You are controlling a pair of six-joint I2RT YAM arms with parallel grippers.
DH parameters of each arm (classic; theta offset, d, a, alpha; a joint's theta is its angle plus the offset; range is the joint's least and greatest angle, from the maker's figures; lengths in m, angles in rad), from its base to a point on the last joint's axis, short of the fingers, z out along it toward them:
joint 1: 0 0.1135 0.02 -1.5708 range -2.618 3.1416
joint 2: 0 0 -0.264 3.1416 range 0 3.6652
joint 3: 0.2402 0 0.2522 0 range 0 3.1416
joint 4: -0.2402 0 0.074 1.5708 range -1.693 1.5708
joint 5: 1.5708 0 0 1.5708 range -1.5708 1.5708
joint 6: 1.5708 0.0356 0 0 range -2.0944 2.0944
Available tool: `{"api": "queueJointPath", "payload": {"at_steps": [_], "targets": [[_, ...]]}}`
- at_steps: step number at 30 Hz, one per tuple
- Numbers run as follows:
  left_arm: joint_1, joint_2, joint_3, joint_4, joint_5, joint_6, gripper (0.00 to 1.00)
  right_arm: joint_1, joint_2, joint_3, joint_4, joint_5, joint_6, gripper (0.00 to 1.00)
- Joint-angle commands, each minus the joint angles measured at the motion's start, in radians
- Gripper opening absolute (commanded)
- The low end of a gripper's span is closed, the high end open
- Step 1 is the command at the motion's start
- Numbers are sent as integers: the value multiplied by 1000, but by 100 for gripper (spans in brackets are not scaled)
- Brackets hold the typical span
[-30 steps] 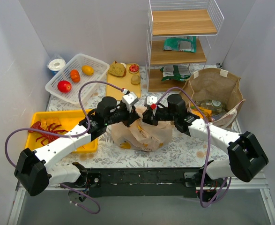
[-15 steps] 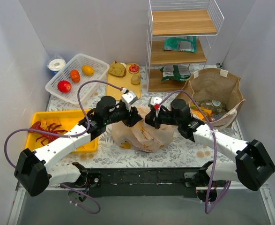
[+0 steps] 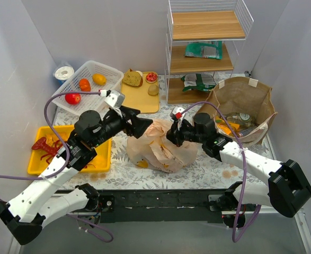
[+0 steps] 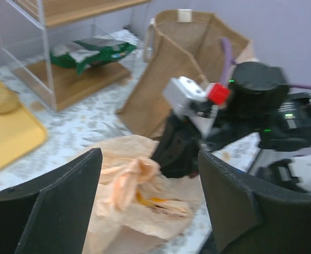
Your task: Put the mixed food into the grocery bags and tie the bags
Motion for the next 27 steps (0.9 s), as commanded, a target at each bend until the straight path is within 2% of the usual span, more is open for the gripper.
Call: {"api": "queueJointPath", "payload": {"at_steps": [1,2,4,16,27], "targets": [[-4,18,-68,-162,172,-258,71,-3,-21,35,-9,39,31,1],[-4,5,-101,-140,233,-289,71,-3,-21,35,-9,37,31,1],[-4,-9,-141,-96,246,-320,71,-3,-27,34,-12,34,32,1],[6,86,-182,-14,133,-301,72,-3,-47,29,-26,30,34,1],[42,162,-169,72,67,-283,63,-3,-61,25,-29,11,26,1]]}}
